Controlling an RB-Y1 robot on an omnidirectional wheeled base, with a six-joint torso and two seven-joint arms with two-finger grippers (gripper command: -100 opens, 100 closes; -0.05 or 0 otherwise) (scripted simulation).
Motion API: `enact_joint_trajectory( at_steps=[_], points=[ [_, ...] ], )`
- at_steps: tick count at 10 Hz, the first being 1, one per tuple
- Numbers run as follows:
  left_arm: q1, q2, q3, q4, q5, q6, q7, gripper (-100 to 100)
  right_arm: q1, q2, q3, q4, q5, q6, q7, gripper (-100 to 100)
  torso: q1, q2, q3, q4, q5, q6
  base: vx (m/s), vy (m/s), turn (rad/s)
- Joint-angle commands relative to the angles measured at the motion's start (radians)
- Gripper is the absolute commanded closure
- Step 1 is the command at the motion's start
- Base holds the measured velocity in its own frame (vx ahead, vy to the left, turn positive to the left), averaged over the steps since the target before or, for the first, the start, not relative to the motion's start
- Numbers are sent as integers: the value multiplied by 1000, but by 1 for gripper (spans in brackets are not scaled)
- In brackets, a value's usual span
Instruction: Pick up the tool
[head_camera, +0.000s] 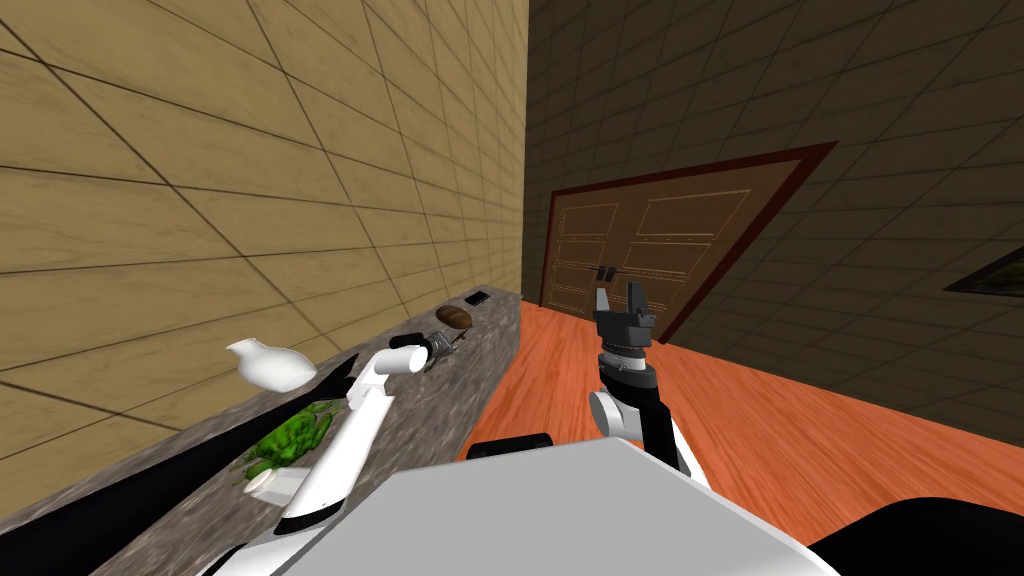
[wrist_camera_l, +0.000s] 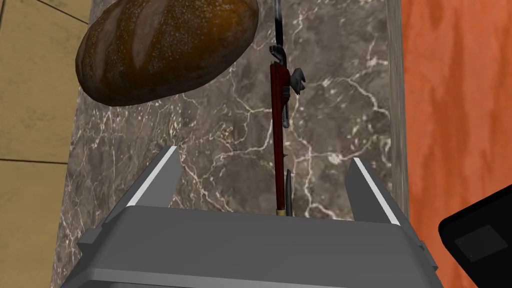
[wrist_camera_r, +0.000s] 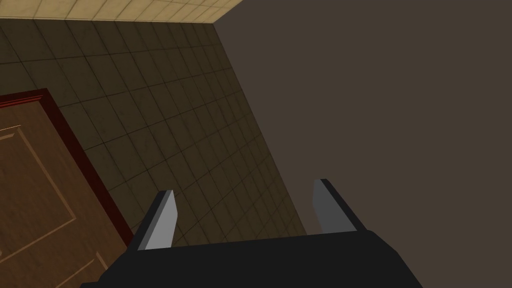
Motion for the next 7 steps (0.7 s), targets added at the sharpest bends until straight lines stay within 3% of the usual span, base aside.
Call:
enact_joint_trajectory(
  at_steps=[1,4,7],
  points=[
    [-1,0,-1,-1,0,37,7,-100,0,0,0,0,0,0,0,0,0,0,0,0,0,0,20,2,-1],
    [-48,15,2,30,32,127,73,-100,0,0,0,0,0,0,0,0,0,1,0,0,0,0,29,8,5],
    [-69,22,3,44,46,215,105,-100,0,0,0,0,0,0,0,0,1,0,0,0,0,0,37,14,-2]
  ],
)
